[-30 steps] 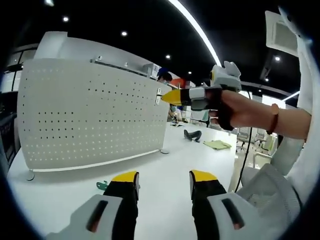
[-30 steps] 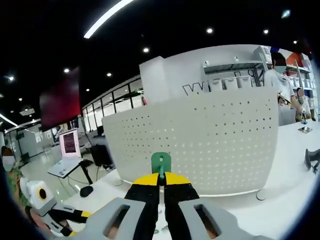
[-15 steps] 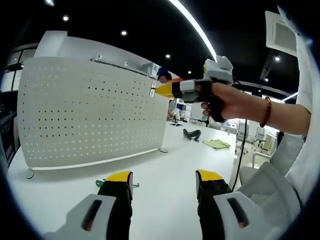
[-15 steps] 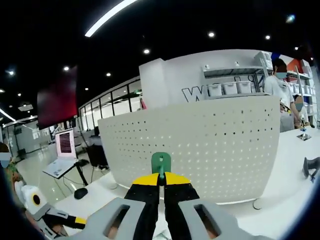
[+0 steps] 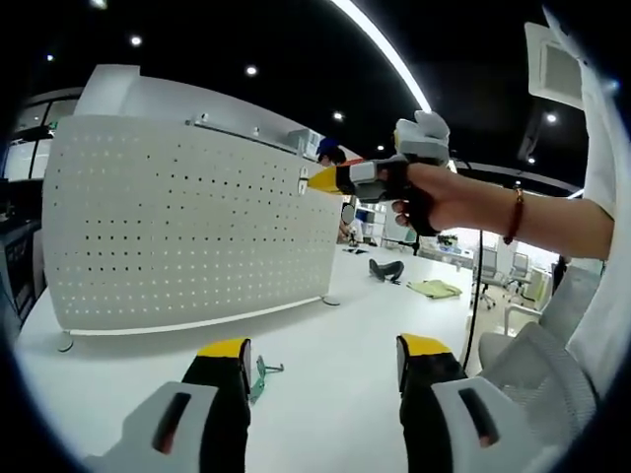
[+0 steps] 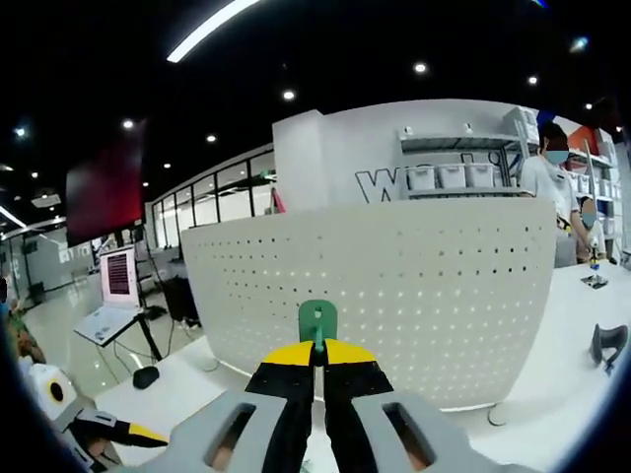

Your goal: Insert the hook assembly into the mounting plate slot until the hook locks in place.

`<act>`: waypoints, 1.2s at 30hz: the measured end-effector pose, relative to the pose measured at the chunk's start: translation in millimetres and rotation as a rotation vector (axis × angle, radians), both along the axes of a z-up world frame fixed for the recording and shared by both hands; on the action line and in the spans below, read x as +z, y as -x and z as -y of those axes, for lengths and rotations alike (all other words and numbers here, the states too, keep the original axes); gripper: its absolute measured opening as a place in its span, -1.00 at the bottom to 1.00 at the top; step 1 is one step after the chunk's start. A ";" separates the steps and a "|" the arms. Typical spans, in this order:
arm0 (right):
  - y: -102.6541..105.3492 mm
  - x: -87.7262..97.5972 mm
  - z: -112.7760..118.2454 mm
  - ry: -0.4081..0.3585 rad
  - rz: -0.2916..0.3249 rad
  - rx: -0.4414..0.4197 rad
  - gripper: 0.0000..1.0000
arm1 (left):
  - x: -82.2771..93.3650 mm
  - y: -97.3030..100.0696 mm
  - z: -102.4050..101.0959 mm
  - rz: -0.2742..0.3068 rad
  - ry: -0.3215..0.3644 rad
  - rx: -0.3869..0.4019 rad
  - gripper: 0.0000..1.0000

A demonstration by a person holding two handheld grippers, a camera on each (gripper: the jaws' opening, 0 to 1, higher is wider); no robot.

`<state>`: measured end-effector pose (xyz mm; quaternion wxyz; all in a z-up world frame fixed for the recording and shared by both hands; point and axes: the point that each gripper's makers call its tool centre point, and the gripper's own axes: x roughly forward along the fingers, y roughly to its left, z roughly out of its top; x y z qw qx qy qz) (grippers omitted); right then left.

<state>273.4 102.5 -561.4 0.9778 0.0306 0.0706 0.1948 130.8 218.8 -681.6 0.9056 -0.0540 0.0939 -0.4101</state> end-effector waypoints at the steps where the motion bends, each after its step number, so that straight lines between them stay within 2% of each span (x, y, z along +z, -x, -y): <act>1: -1.2 -0.3 0.1 0.000 -0.005 0.000 -0.99 | -0.3 -0.1 -0.1 0.000 -0.003 -0.001 0.22; 20: -26.6 11.6 12.6 0.026 0.020 -0.051 -0.98 | 1.2 -1.6 -4.1 0.010 -0.019 0.010 0.29; 25: -33.5 16.4 18.7 0.017 0.031 -0.080 -0.98 | 2.7 -2.8 -5.9 0.004 0.010 0.021 0.35; 29: -38.9 19.6 18.3 0.060 0.040 -0.087 -0.98 | 1.9 -3.2 -7.1 0.004 0.005 0.027 0.36; 36: -48.3 25.9 22.0 0.055 0.049 -0.112 -0.99 | 1.6 -0.6 -6.5 0.000 0.008 0.025 0.41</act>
